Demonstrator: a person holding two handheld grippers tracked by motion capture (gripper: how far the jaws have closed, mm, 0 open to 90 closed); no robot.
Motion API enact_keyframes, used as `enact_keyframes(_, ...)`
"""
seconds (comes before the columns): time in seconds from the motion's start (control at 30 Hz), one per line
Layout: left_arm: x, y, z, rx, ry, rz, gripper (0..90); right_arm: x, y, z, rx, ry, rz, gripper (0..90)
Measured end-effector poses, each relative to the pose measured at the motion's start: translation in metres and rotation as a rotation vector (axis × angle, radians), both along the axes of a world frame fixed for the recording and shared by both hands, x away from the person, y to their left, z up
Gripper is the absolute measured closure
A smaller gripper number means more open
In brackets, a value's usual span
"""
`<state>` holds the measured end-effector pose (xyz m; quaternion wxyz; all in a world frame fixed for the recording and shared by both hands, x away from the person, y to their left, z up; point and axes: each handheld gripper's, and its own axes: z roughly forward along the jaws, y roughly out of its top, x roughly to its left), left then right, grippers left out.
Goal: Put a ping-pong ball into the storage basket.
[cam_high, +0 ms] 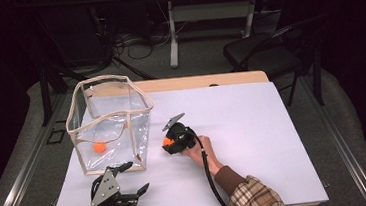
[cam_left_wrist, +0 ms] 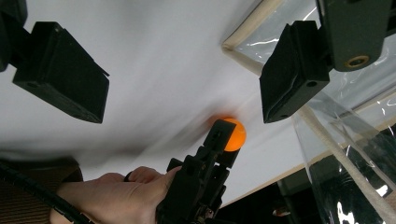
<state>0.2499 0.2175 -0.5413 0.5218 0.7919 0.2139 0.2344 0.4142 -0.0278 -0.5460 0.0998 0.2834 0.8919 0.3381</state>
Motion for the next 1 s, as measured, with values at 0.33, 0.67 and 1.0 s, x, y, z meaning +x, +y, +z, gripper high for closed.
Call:
enact_keyframes(0.33, 0.0, 0.0, 0.0, 0.0, 0.0, 0.0, 15.8, -0.002, -0.001, 0.005, 0.002, -0.012, 0.006, 50.2)
enact_keyframes(0.67, 0.0, 0.0, 0.0, 0.001, 0.001, 0.0, 15.8, -0.006, -0.003, 0.013, 0.004, -0.018, 0.009, 50.3)
enact_keyframes(1.0, 0.0, 0.0, 0.0, -0.004, 0.001, 0.0, 15.8, -0.008, -0.01, 0.02, 0.009, -0.024, 0.005, 50.3)
